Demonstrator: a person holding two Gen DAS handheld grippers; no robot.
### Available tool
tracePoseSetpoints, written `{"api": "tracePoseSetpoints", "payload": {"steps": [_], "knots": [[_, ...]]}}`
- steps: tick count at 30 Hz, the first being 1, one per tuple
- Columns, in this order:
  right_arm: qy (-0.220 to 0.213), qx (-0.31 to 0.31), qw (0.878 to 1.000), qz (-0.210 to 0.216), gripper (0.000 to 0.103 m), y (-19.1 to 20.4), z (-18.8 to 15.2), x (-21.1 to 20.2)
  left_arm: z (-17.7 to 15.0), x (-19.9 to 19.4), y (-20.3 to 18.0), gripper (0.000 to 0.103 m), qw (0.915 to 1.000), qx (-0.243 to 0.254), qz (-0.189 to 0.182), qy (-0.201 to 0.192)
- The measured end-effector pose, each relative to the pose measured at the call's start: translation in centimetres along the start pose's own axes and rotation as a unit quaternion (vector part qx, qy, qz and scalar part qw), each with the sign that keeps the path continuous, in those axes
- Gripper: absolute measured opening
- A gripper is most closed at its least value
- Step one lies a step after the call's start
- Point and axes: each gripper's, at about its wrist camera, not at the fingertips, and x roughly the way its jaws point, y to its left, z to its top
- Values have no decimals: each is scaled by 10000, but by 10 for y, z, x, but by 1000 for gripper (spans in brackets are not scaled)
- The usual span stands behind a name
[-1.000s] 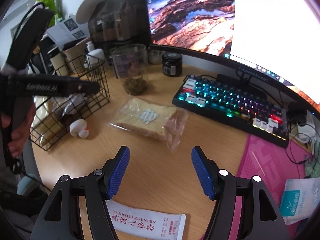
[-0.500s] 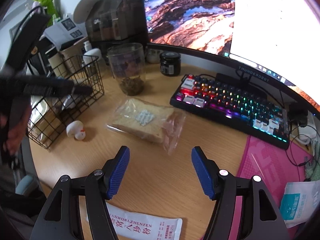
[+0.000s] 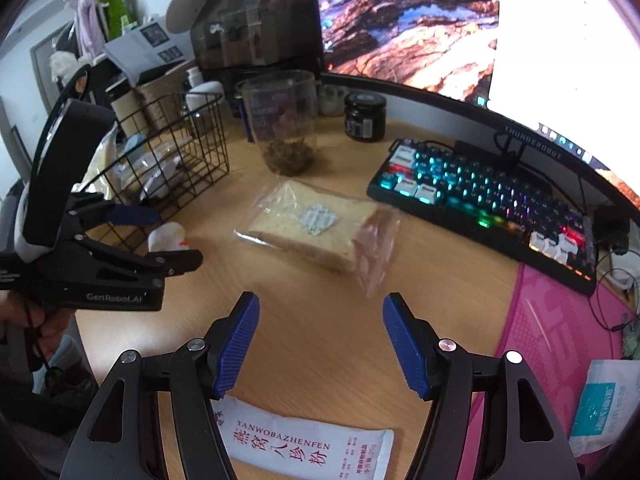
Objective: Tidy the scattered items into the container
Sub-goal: 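Move both grippers back toward the remaining desk items, then grasp the white rubber duck with the left gripper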
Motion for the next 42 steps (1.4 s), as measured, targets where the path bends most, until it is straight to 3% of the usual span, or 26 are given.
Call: {"api": "tracePoseSetpoints", "payload": {"steps": [13, 17, 25, 29, 37, 42], "knots": [[34, 4, 10000, 59, 66, 2, -1, 4, -9, 13, 5, 60, 9998, 9, 162, 151], [102, -5, 9999, 51, 66, 4, -3, 7, -11, 24, 6, 61, 9994, 49, 182, 295], [259, 27, 9996, -52, 66, -2, -3, 22, -9, 26, 6, 63, 9997, -93, 56, 217], [196, -52, 9996, -177, 66, -3, 16, 38, -6, 30, 3, 69, 9997, -67, -79, 241], [-48, -145, 9998, -134, 65, 1, 65, 83, -2, 36, 5, 70, 9991, -155, -326, 205], [70, -373, 9993, -41, 65, 16, 82, 119, -3, 37, 7, 70, 9990, -151, -375, 213]]}}
